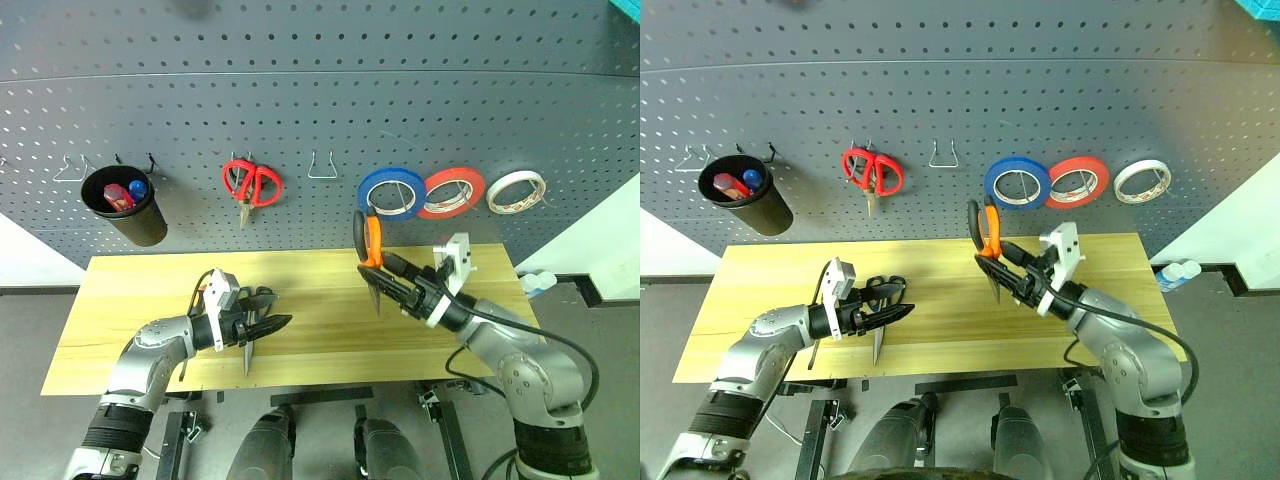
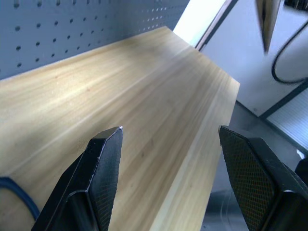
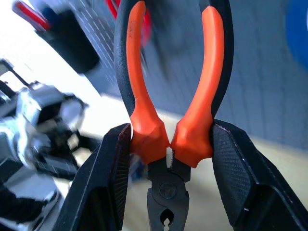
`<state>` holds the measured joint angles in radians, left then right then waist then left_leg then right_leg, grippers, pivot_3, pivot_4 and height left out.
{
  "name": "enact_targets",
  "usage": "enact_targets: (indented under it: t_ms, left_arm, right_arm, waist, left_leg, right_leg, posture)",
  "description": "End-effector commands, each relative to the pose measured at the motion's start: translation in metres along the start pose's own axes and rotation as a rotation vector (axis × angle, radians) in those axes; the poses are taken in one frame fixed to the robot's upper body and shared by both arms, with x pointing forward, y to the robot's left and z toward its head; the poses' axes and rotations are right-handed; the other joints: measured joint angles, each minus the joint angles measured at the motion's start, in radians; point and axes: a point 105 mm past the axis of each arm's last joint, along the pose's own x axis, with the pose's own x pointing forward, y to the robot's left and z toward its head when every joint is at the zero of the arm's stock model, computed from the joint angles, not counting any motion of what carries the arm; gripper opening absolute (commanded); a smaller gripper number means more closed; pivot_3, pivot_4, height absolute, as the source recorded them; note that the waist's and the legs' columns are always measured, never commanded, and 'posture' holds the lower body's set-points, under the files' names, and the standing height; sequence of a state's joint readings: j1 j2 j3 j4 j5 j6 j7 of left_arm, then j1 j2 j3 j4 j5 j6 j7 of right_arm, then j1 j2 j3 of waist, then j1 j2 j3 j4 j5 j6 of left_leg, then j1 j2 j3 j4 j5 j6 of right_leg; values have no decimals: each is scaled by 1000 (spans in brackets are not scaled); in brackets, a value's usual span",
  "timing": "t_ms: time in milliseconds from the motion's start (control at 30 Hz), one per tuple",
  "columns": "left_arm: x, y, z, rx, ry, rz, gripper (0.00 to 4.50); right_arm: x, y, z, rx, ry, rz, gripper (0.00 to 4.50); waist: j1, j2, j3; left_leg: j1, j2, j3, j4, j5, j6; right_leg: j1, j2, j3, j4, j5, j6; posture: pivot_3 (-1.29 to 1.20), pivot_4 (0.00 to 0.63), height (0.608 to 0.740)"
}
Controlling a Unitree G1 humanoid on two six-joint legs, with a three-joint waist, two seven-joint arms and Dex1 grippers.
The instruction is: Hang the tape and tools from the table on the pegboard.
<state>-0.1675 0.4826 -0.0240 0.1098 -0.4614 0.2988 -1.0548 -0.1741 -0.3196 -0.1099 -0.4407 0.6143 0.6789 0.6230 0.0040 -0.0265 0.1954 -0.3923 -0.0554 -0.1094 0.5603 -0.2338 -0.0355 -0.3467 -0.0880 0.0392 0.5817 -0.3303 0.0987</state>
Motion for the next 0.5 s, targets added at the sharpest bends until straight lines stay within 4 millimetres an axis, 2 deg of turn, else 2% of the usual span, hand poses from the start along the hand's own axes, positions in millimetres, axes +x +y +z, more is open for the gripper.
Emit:
enact_targets:
  t_ms: [33,200,500]
  left_arm:
    - [3,0,6,27,-19,-10,3320]
    - [6,1,8,34,-29,-15,3320]
    - [11,-3,9,36,-46,-22,3320]
  right_arm:
    - [15,12,32,-72,-121,40,2111]
    - [38,15,49,-121,-182,50,2111]
    - [73,11,57,-188,-217,45,2111]
  waist:
    - [-2,1,-3]
    - [-13,-2,-7]
    - [-18,-2,-11]
  left_leg:
    - [-1,0,0,0,1,-1]
    - [-2,0,0,0,3,-5]
    - [-1,1,-2,1,9,-13]
  right_leg:
    - [-1,0,0,1,0,0]
    - [-6,0,-2,9,2,3]
    - [-9,0,-13,18,2,4]
  posture:
    - [-34,167,738]
    - [-25,153,738]
    - [-7,131,738]
